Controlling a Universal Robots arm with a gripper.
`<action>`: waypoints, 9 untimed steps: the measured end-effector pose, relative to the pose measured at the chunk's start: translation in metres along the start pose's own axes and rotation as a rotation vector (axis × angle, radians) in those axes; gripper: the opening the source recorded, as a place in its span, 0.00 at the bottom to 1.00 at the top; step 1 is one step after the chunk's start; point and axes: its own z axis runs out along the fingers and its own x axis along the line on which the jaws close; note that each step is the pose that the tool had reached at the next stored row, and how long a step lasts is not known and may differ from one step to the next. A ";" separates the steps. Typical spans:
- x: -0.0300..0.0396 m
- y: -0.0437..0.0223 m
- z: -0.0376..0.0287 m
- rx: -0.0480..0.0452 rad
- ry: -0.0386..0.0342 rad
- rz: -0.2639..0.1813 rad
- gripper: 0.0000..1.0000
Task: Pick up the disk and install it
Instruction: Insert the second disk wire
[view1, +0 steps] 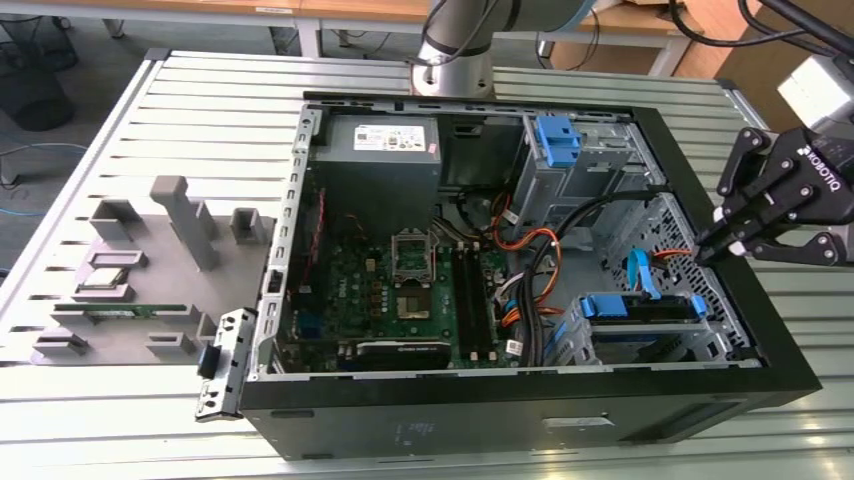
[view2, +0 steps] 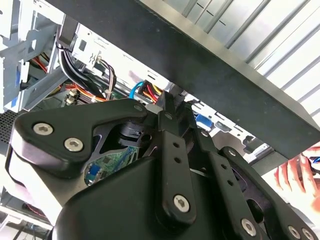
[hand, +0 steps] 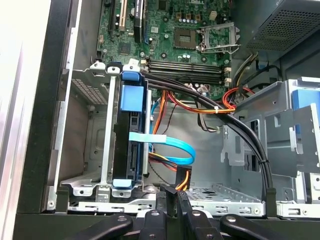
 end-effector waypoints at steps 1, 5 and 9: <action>0.0000 0.0000 -0.0001 -0.0004 0.0008 0.000 0.23; 0.0001 -0.0003 0.0015 -0.0006 0.0025 0.001 0.23; 0.0003 -0.0007 0.0034 -0.0010 0.0136 0.003 0.23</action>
